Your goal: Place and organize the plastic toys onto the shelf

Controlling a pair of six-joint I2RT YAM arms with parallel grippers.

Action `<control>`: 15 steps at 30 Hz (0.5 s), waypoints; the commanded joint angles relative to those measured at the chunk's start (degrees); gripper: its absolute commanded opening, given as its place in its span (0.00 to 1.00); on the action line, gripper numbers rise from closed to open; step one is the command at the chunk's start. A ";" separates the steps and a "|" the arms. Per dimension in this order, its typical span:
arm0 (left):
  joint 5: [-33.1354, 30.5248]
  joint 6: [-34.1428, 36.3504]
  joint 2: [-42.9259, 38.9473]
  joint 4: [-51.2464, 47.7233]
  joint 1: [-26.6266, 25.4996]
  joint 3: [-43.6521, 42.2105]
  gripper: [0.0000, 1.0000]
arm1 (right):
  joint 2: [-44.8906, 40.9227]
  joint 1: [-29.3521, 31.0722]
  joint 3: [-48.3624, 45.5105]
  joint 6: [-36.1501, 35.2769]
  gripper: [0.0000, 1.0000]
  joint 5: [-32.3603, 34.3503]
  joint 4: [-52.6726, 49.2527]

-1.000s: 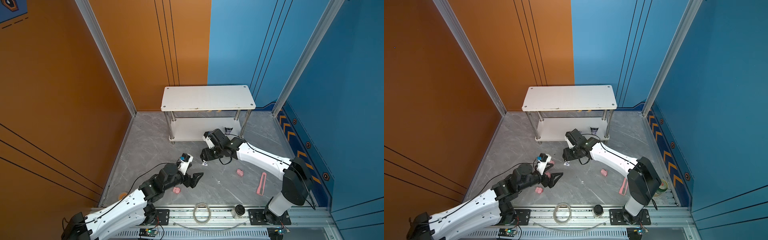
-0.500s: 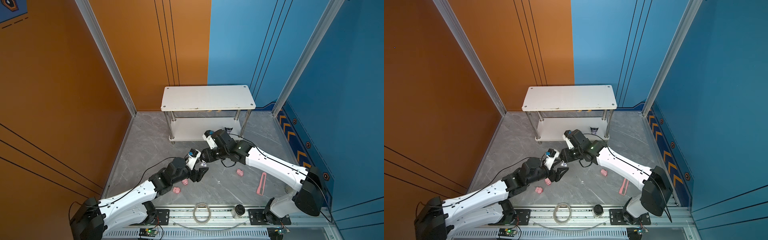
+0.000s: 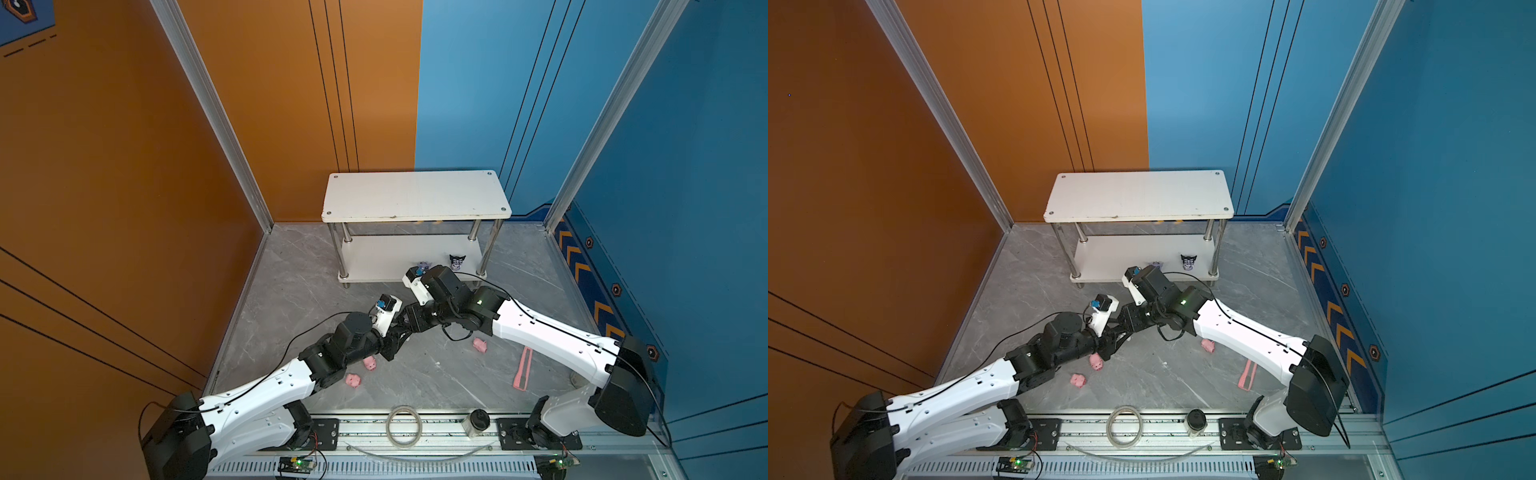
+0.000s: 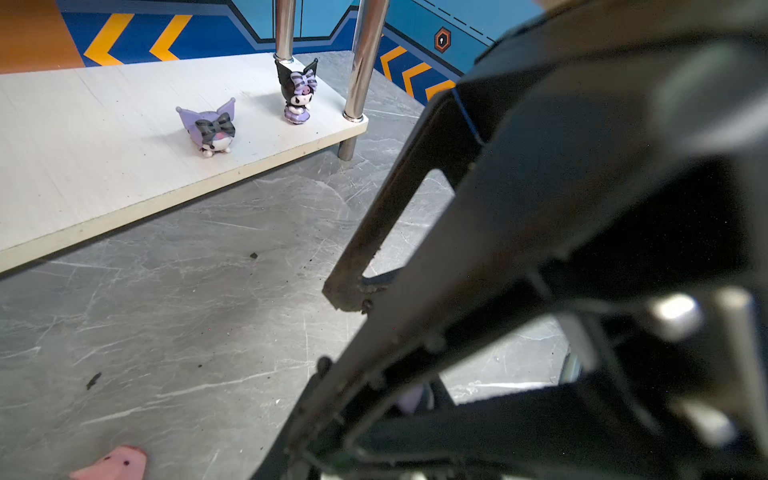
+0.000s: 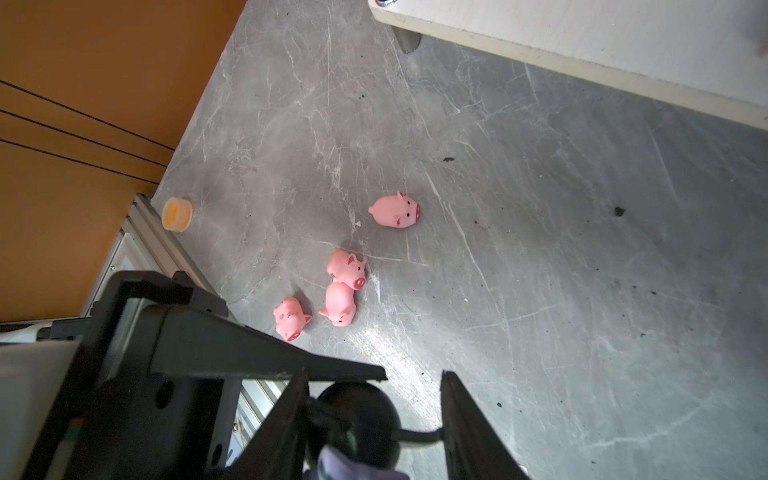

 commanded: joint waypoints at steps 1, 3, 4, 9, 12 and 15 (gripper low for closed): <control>0.37 1.76 -1.36 2.29 -0.36 1.55 0.09 | -1.07 0.57 -0.42 2.32 0.56 -0.22 0.99; 0.24 2.24 -1.41 2.19 -0.31 1.64 0.08 | -0.67 0.49 -0.09 3.57 0.68 -1.17 0.19; 0.34 2.78 -1.33 2.19 -0.34 1.75 0.08 | -0.32 0.44 0.10 4.22 0.70 -1.88 -0.22; 0.25 4.20 -0.73 1.91 -0.69 2.21 0.07 | 0.41 -0.51 -0.60 7.42 0.68 -5.75 0.52; -0.37 5.04 -0.19 1.50 -1.21 2.69 0.07 | 0.27 -1.20 -1.57 9.73 0.58 -8.26 2.78; -1.47 5.90 -0.08 1.23 -1.48 2.93 0.07 | 0.41 -2.25 -2.63 12.50 0.46 -11.09 4.90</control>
